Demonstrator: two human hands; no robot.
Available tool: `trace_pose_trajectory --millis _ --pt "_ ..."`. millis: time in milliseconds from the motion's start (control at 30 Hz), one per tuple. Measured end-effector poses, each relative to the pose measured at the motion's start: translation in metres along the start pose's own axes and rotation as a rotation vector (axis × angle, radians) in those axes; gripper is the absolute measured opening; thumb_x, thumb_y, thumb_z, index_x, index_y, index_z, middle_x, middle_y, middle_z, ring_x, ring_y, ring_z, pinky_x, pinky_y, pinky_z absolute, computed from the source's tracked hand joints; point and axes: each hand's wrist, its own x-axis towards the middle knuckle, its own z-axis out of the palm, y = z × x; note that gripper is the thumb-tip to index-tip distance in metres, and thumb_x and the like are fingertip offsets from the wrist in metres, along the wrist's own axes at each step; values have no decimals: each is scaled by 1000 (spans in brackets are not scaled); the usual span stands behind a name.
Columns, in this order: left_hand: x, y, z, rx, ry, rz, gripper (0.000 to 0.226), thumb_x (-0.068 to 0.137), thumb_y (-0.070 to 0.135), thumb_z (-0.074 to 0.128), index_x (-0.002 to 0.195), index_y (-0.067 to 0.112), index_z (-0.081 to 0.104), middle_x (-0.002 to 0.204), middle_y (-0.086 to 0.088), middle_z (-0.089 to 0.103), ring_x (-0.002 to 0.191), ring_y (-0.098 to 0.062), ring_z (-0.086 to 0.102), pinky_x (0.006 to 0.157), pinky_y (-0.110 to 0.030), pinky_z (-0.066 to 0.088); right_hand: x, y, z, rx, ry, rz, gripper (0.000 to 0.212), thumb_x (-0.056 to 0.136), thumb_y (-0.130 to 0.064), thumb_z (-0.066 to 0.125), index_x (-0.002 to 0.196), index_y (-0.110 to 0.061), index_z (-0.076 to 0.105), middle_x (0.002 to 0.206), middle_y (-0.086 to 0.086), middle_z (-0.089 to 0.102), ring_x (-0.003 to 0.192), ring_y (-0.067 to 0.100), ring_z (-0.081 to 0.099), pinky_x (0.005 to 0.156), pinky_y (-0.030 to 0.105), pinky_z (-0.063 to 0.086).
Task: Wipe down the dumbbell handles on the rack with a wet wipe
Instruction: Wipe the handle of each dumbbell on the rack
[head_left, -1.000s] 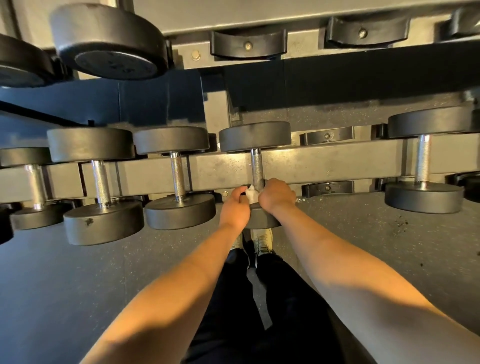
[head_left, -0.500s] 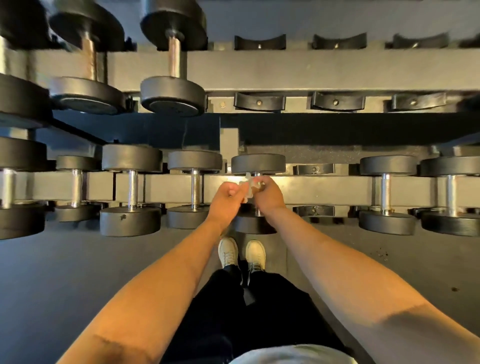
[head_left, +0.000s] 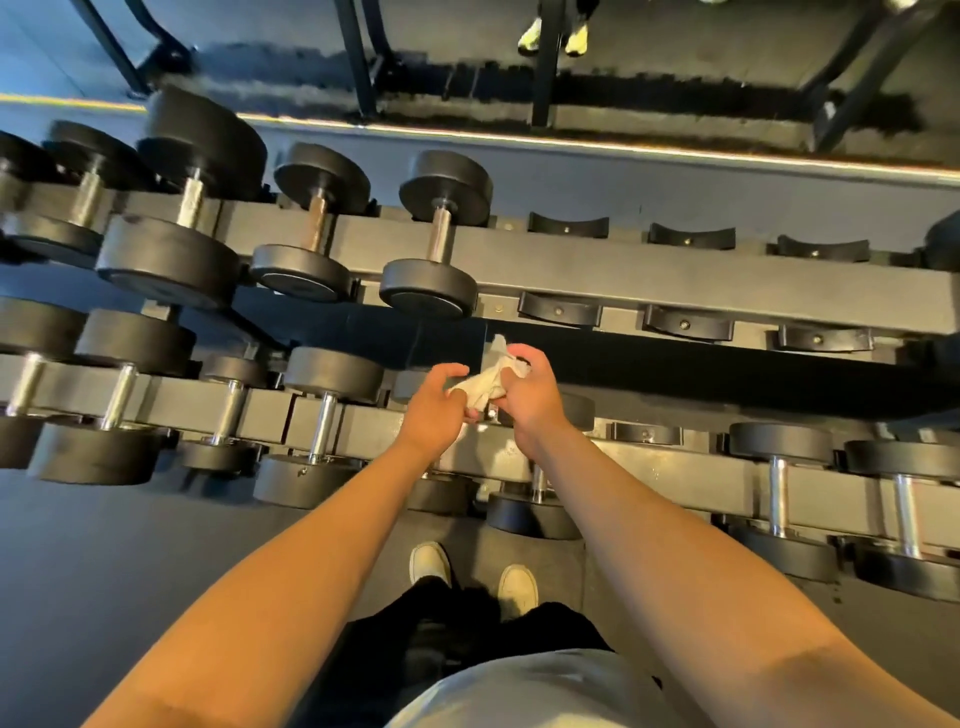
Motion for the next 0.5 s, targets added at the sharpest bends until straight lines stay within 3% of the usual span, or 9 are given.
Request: trace_pose_trajectory --millis 100,167,267,333,400,500 --pt "4 1 -20 3 3 12 24 103 14 45 123 23 55 98 4 62 82 -5 60 62 -11 47 3 -8 21 -50 6 -10 35 103 -8 47 130 -29 50 119 5 57 103 21 64 77 33 59" --pt "12 0 -34 33 28 52 21 104 22 42 119 25 57 104 4 62 94 -9 60 69 -19 46 5 -13 38 -75 10 -3 36 103 -12 49 134 -32 48 119 5 58 101 19 65 73 30 58" --pt "21 8 -57 -27 52 117 21 107 24 40 115 27 59 102 12 60 97 -2 57 74 -12 42 7 -20 65 -86 15 -9 33 104 -18 50 133 -33 47 118 6 59 101 22 67 82 39 61" --pt "27 11 -74 -69 11 170 23 106 32 45 125 28 58 110 15 60 102 1 57 81 -13 43 8 -24 81 -90 3 -35 33 104 -21 51 134 -32 45 120 6 58 103 22 65 85 40 60" --pt "36 11 -92 -73 -54 196 36 101 38 57 136 31 52 115 17 61 108 0 58 87 -18 47 10 -29 95 -109 3 -63 36 103 -23 52 138 -31 43 119 1 56 101 16 62 76 28 56" --pt "53 12 -118 -37 -82 193 47 96 32 67 139 35 47 107 10 66 102 -3 62 82 -19 49 11 -41 116 -39 30 -43 34 104 -22 51 137 -31 45 113 1 60 96 15 65 64 22 54"
